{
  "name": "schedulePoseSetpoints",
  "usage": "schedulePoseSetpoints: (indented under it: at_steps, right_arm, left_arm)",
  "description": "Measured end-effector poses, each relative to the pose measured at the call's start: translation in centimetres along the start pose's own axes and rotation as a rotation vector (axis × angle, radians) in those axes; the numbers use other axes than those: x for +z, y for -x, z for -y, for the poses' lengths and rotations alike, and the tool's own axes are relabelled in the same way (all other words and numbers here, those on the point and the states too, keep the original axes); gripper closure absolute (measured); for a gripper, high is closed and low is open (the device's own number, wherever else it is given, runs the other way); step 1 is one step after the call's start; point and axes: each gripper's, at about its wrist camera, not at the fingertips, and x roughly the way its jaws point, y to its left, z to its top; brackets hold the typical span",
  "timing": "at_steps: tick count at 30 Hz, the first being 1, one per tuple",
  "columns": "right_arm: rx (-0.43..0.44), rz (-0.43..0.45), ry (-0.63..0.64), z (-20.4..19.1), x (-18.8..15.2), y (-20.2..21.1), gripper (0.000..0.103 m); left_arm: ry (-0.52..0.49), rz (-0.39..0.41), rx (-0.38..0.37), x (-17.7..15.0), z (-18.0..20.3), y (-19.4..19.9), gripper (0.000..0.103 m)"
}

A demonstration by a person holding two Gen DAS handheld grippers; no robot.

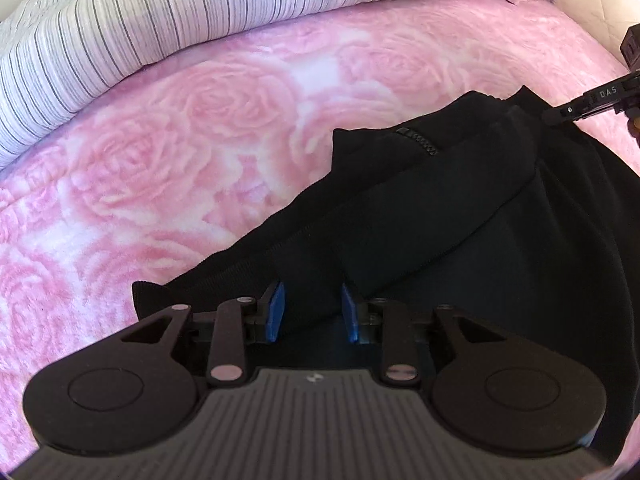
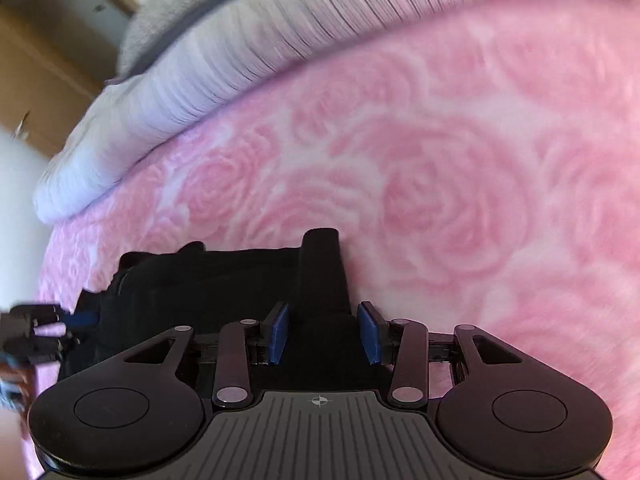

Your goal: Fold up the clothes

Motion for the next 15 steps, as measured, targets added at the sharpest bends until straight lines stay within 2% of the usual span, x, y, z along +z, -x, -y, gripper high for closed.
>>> schedulePoseSetpoints:
  at_steps: [1, 2, 4, 6, 10, 15]
  right_arm:
    - [-0.006, -0.001, 0.026, -0.2, 0.2, 0.2, 0.094]
    - [-0.008, 0.015, 0.063, -0.6, 0.4, 1.0, 0.095]
    - [-0.028, 0.079, 0.135, -1.2, 1.0, 3.0, 0.095]
    - [-0.05, 0.105, 0.15, -0.8, 1.1, 4.0, 0.095]
    - [-0.121, 0.05, 0.18, -0.4, 0.1, 1.9, 0.095]
    - [-0.174, 0.067, 0.174, -0.3, -1.1, 2.1, 0.095]
  left_arm:
    - [0.001, 0.002, 0.001, 0.1, 0.1, 0.0, 0.077]
    - [0.001, 0.007, -0.001, 0.2, 0.1, -0.2, 0.078]
    - [0.001, 0.017, -0.006, 0.5, 0.2, -0.4, 0.077]
    - [0.001, 0.027, -0.011, 0.7, 0.4, -0.6, 0.077]
    - [0.003, 0.047, -0.019, 1.2, 0.5, -0.8, 0.073]
    - [0.023, 0.073, 0.012, -0.3, -0.9, 2.4, 0.074]
